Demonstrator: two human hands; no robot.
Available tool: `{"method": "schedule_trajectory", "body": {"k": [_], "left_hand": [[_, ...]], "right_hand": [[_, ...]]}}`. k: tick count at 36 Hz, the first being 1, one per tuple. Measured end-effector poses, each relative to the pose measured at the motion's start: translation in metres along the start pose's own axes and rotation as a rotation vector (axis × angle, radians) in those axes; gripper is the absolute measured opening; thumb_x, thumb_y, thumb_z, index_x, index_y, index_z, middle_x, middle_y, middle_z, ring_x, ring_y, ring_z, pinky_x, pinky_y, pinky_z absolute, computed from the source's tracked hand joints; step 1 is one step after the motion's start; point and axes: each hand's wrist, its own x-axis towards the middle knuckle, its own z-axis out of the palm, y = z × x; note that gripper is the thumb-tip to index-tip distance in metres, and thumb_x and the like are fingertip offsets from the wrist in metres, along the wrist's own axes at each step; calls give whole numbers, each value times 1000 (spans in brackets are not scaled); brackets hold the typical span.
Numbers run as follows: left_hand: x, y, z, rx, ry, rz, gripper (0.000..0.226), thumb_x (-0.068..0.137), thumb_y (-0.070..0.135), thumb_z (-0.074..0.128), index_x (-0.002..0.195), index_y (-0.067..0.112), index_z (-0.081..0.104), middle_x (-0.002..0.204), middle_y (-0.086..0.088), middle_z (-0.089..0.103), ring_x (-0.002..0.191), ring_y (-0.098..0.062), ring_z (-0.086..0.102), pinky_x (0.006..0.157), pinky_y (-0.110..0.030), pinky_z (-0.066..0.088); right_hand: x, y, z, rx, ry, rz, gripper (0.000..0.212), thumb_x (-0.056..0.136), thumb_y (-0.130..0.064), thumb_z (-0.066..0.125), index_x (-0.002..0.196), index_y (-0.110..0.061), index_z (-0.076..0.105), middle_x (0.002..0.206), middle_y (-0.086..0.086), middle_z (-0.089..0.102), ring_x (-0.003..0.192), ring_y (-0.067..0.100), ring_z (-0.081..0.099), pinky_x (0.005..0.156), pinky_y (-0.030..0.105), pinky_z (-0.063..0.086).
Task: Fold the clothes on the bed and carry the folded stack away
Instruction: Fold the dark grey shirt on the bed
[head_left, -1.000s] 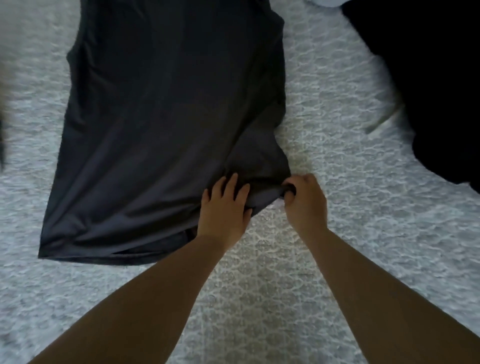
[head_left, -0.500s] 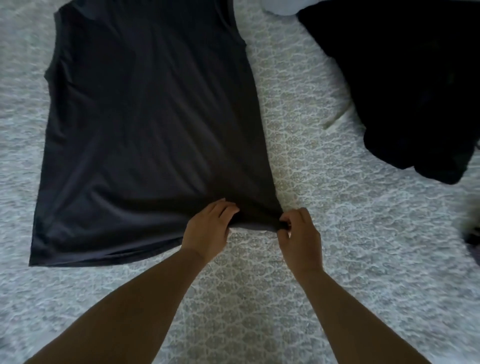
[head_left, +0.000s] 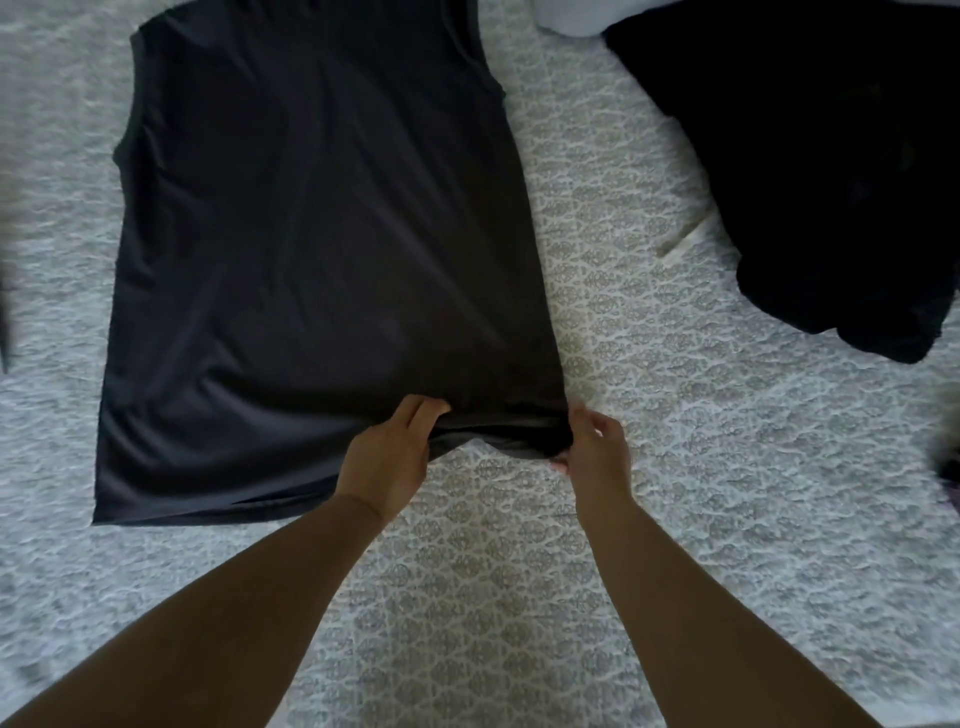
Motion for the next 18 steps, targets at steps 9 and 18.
{"method": "schedule_trajectory", "body": {"k": [9,18], "left_hand": [[-4,-3,-2,-27,104,243,38,58,-22,73,82,6,69,121,-20,60,94,-39,65,53,-39,58],[-2,34,6,74,203,227,53,70,45,75,109,10,65,124,-13,59,118,-35,55,96,-50,45]], "right_hand": [[0,-18,1,-85,-123,95,8,91,-21,61,87,-14,59,87,9,64,61,16,62,59,27,53],[-27,-34,7,59,-208,38,12,96,-17,53,89,-10,60,52,-1,59,40,6,53,47,22,42]]}}
